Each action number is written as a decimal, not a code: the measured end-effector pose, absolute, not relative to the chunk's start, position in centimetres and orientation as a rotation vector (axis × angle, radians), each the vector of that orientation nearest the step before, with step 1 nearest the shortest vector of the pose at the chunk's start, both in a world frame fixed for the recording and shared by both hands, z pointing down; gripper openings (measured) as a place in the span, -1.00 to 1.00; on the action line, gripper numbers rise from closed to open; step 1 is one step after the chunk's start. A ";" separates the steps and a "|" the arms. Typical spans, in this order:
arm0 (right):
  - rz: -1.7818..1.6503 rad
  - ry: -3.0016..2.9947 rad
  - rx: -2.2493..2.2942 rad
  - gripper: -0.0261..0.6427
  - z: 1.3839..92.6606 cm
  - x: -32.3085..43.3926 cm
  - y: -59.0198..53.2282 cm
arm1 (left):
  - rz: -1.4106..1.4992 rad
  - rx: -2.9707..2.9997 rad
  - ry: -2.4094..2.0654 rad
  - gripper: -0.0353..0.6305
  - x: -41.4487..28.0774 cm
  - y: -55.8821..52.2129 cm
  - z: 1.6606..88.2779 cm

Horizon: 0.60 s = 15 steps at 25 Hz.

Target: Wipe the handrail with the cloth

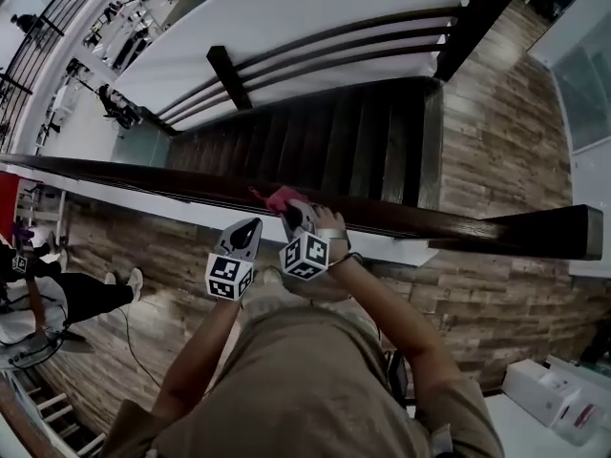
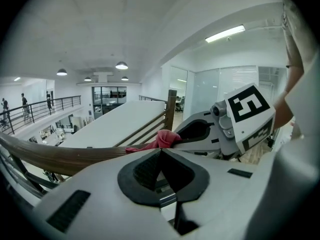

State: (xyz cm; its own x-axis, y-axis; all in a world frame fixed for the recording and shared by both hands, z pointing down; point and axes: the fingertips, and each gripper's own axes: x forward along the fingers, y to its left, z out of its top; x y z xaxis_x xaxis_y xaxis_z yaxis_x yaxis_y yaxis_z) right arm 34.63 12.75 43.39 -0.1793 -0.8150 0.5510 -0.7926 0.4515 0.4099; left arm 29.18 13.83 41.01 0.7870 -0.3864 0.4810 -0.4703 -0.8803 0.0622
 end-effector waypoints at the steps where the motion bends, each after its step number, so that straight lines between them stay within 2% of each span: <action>1: -0.025 -1.981 1.348 -0.73 43.3 36.2 13.9 | 0.701 2.794 -0.685 -0.84 30.5 15.0 41.0; 15: 0.007 -1.976 1.399 -0.73 43.3 55.6 28.8 | 0.669 2.830 -0.665 -0.84 50.3 28.9 40.5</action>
